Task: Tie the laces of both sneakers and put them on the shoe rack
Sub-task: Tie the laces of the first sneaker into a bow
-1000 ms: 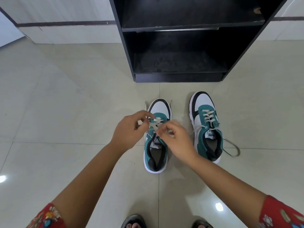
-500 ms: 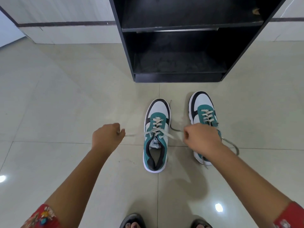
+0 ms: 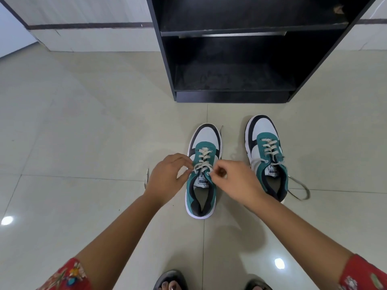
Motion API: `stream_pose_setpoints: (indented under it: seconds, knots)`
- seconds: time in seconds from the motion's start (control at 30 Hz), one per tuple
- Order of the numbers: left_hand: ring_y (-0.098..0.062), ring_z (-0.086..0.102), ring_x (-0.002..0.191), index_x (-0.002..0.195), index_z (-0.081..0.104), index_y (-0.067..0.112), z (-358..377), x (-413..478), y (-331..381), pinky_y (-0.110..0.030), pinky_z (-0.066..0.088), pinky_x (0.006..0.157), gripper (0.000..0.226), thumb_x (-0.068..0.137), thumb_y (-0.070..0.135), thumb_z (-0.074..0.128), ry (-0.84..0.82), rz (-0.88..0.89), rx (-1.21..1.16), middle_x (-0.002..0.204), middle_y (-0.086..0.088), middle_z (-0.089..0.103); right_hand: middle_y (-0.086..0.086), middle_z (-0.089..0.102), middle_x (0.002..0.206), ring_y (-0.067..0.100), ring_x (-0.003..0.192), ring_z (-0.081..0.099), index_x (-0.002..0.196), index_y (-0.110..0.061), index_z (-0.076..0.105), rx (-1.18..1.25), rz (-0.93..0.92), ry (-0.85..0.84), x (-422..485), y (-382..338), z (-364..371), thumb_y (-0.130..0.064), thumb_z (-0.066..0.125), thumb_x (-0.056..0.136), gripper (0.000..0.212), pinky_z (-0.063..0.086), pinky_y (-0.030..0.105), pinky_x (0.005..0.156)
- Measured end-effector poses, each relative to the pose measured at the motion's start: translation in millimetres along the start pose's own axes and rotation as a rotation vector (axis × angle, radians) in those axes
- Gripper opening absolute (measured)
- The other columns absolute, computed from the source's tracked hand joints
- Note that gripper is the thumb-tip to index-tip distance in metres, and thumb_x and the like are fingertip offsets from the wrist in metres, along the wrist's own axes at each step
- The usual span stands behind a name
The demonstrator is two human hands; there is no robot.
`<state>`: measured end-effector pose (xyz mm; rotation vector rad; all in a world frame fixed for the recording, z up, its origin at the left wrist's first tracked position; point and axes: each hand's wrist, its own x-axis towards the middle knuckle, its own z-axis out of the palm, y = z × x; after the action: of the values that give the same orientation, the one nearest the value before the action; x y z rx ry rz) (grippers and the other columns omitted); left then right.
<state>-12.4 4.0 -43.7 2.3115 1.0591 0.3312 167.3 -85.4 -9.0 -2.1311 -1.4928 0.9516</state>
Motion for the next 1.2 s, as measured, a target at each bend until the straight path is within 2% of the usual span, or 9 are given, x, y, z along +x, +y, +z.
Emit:
stream_pose_setpoints:
  seconds: [0.13, 0.27, 0.43, 0.6, 0.7, 0.9, 1.0, 1.13, 1.2]
  knots:
    - [-0.016, 0.062, 0.074, 0.087, 0.063, 0.019, -8.4, -5.6, -4.4, -0.031, 0.049, 0.067, 0.006, 0.084, 0.019, 0.058, 0.103, -0.13, 0.058, 0.085, 0.006, 0.07, -0.005, 0.055, 0.056, 0.01, 0.054, 0.05, 0.067, -0.021, 0.052, -0.059, 0.069, 0.013, -4.0, 5.9, -13.2, -0.032, 0.056, 0.084, 0.021, 0.035, 0.026, 0.051]
    - [-0.017, 0.061, 0.063, 0.081, 0.061, 0.019, -9.5, -11.6, -10.9, -0.026, 0.047, 0.061, 0.009, 0.076, 0.025, 0.056, 0.088, -0.172, 0.091, 0.074, 0.007, 0.069, -0.002, 0.056, 0.059, 0.017, 0.059, 0.052, 0.065, -0.019, 0.051, -0.169, 0.086, 0.006, -3.8, 9.1, -14.5, -0.035, 0.053, 0.082, 0.024, 0.036, 0.027, 0.053]
    - [-0.014, 0.059, 0.071, 0.108, 0.055, 0.028, -2.6, -5.9, -0.3, -0.026, 0.043, 0.071, 0.029, 0.079, 0.028, 0.05, -0.119, -0.11, -0.045, 0.085, 0.01, 0.069, -0.012, 0.064, 0.079, 0.014, 0.081, 0.062, 0.085, -0.031, 0.052, -0.18, 0.022, -0.169, 2.3, 6.5, -4.5, -0.038, 0.055, 0.079, 0.01, 0.045, 0.033, 0.081]
    - [-0.008, 0.058, 0.074, 0.102, 0.071, 0.025, -4.3, 2.5, -8.2, -0.031, 0.047, 0.078, 0.022, 0.089, 0.03, 0.054, -0.062, 0.067, 0.038, 0.088, 0.008, 0.071, -0.007, 0.065, 0.073, 0.015, 0.07, 0.059, 0.079, -0.025, 0.059, -0.126, -0.042, -0.117, 4.8, 6.9, -6.3, -0.04, 0.054, 0.089, 0.019, 0.037, 0.03, 0.065]
    - [-0.014, 0.061, 0.072, 0.094, 0.072, 0.024, -3.9, 1.8, -11.8, -0.032, 0.045, 0.081, 0.02, 0.091, 0.028, 0.053, -0.015, 0.106, 0.157, 0.086, 0.008, 0.07, -0.004, 0.054, 0.059, 0.014, 0.057, 0.048, 0.062, -0.026, 0.047, -0.082, 0.017, -0.116, 3.0, 12.1, -6.8, -0.037, 0.053, 0.091, 0.031, 0.033, 0.031, 0.054]
    - [-0.012, 0.062, 0.072, 0.093, 0.072, 0.025, -2.6, -3.5, -11.0, -0.034, 0.047, 0.08, 0.036, 0.092, 0.039, 0.039, -0.028, 0.049, 0.147, 0.087, 0.01, 0.071, -0.004, 0.046, 0.055, 0.014, 0.055, 0.041, 0.062, -0.022, 0.045, -0.002, 0.116, -0.158, 1.3, 25.3, -6.5, -0.034, 0.054, 0.09, 0.032, 0.032, 0.031, 0.055]
    - [-0.01, 0.062, 0.073, 0.093, 0.073, 0.026, -1.8, -3.0, -9.4, -0.032, 0.048, 0.079, 0.03, 0.092, 0.037, 0.045, -0.021, 0.048, 0.156, 0.088, 0.01, 0.072, -0.003, 0.049, 0.057, 0.014, 0.055, 0.042, 0.061, -0.021, 0.046, 0.038, 0.126, -0.187, 3.3, 26.1, -6.6, -0.033, 0.055, 0.09, 0.032, 0.032, 0.032, 0.056]
    - [-0.008, 0.059, 0.087, 0.092, 0.068, 0.023, -3.6, -1.7, -4.7, -0.02, 0.044, 0.076, 0.015, 0.093, 0.026, 0.053, -0.117, -0.205, -0.17, 0.095, 0.011, 0.066, 0.002, 0.063, 0.076, 0.018, 0.069, 0.055, 0.074, -0.017, 0.062, 0.167, 0.044, -0.251, 5.6, 25.3, -10.3, -0.032, 0.058, 0.089, 0.022, 0.043, 0.035, 0.068]
    - [-0.013, 0.059, 0.091, 0.093, 0.064, 0.017, -5.1, -1.1, 4.4, -0.025, 0.046, 0.083, 0.016, 0.095, 0.019, 0.048, -0.143, -0.306, -0.444, 0.097, 0.005, 0.064, 0.0, 0.057, 0.081, 0.017, 0.076, 0.054, 0.075, -0.013, 0.065, 0.282, -0.006, -0.247, 4.4, 23.2, -9.5, -0.029, 0.06, 0.088, 0.022, 0.044, 0.035, 0.077]
